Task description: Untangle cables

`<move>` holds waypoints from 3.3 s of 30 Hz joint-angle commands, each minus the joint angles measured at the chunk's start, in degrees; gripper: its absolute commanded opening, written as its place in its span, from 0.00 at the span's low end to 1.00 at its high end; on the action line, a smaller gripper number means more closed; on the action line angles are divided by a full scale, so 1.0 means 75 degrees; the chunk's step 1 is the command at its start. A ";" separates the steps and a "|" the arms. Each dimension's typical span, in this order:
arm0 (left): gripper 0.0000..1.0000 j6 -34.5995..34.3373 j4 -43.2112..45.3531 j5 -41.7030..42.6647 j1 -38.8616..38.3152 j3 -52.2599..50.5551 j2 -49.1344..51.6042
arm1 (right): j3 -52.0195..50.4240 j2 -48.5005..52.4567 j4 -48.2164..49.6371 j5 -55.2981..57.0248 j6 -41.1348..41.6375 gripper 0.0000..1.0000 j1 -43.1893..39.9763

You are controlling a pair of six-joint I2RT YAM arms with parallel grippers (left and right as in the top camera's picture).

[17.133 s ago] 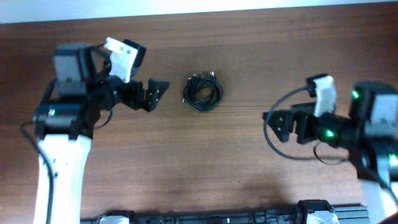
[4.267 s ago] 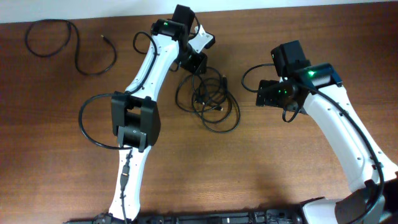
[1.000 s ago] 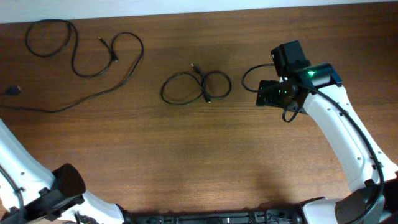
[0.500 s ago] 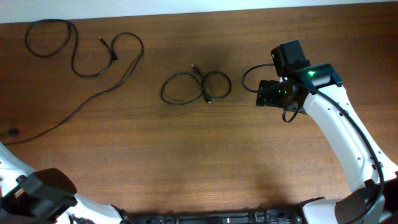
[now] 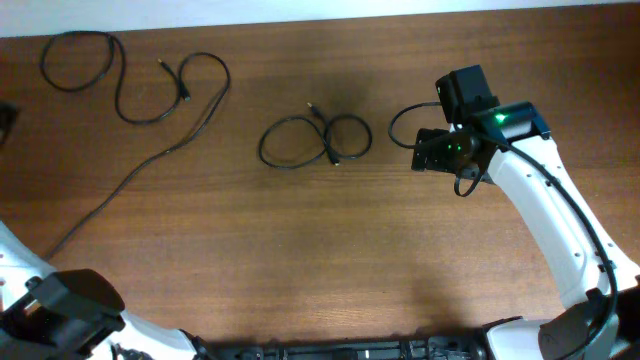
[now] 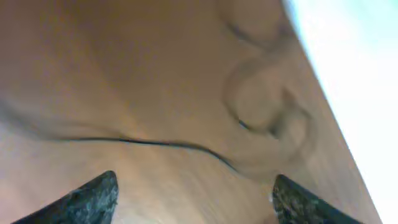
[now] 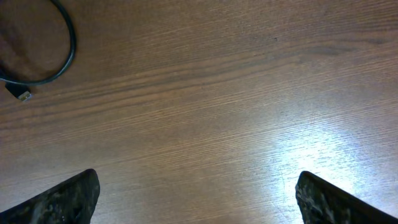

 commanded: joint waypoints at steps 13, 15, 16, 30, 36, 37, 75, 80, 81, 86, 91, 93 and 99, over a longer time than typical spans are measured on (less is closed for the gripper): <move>0.99 0.5077 0.0099 -0.0239 -0.3494 -0.0035 0.1413 | 0.0003 0.0023 0.0003 0.0146 0.0009 0.99 -0.0012; 0.99 0.5359 0.0119 -0.0230 -0.3727 -0.0035 0.1807 | 0.0003 0.0023 0.0003 0.0146 0.0009 0.98 -0.0012; 0.99 0.5406 0.0149 -0.0233 -0.3809 -0.0035 0.1961 | 0.0003 0.0023 0.0003 0.0143 0.0009 0.98 -0.0012; 0.91 0.6394 0.1078 -0.1061 -0.4721 -0.0035 0.4360 | 0.0003 0.0023 0.0003 0.0146 0.0009 0.98 -0.0012; 0.87 0.6394 0.1655 -0.1110 -0.4715 -0.0035 0.4401 | 0.0003 0.0023 0.0003 0.0143 0.0009 0.98 -0.0012; 0.87 0.6394 0.1644 -0.1107 -0.4715 -0.0035 0.4406 | 0.0003 0.0023 0.0003 0.0146 0.0009 0.98 -0.0012; 0.00 0.5013 0.0414 0.1262 -0.4718 0.3395 0.3348 | 0.0003 0.0023 0.0003 0.0146 0.0009 0.98 -0.0012; 0.00 0.4194 0.0673 0.1271 -0.4669 0.4689 0.2713 | 0.0003 0.0023 0.0003 0.0146 0.0009 0.98 -0.0012; 0.00 0.4001 0.0726 0.1244 -0.4639 0.4873 0.2553 | 0.0003 0.0023 0.0003 0.0146 0.0009 0.98 -0.0012; 0.00 0.2844 0.0851 0.1017 -0.4150 0.5010 0.2052 | 0.0003 0.0023 0.0003 0.0146 0.0009 0.98 -0.0012; 0.00 0.1288 -0.0038 -0.0452 -0.3372 0.4980 0.2090 | 0.0003 0.0023 0.0003 0.0146 0.0009 0.98 -0.0012; 0.00 0.0985 -0.0446 -0.0985 -0.3112 0.4980 0.2113 | 0.0003 0.0023 0.0003 0.0146 0.0009 0.98 -0.0012; 0.00 -0.0766 -0.1603 -0.2066 -0.2317 0.4980 0.2142 | 0.0003 0.0023 0.0003 0.0146 0.0009 0.98 -0.0012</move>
